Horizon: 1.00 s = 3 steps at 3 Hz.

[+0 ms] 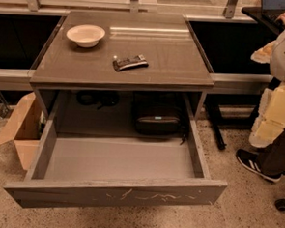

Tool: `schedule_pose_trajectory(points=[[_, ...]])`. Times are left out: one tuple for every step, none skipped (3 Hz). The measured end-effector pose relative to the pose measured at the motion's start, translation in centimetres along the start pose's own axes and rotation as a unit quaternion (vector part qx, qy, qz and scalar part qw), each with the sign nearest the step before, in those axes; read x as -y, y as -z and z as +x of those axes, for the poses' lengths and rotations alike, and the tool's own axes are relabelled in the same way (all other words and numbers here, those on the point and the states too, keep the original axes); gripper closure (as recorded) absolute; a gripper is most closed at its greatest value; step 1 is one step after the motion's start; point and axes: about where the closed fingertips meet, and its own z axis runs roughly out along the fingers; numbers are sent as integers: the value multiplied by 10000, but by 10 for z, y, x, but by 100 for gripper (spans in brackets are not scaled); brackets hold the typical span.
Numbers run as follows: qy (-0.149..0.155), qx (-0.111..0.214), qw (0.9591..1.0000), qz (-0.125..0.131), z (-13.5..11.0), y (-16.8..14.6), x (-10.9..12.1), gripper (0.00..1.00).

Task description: Close top drawer

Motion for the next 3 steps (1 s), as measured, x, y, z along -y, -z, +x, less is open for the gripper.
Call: schedule_pose_trajectory(points=[[1,1,10000,-1,0,0,0,0],[377,212,9984,-354,-15,-45,-20,0],[669,555,9929,-816,-28,-104,-48,4]])
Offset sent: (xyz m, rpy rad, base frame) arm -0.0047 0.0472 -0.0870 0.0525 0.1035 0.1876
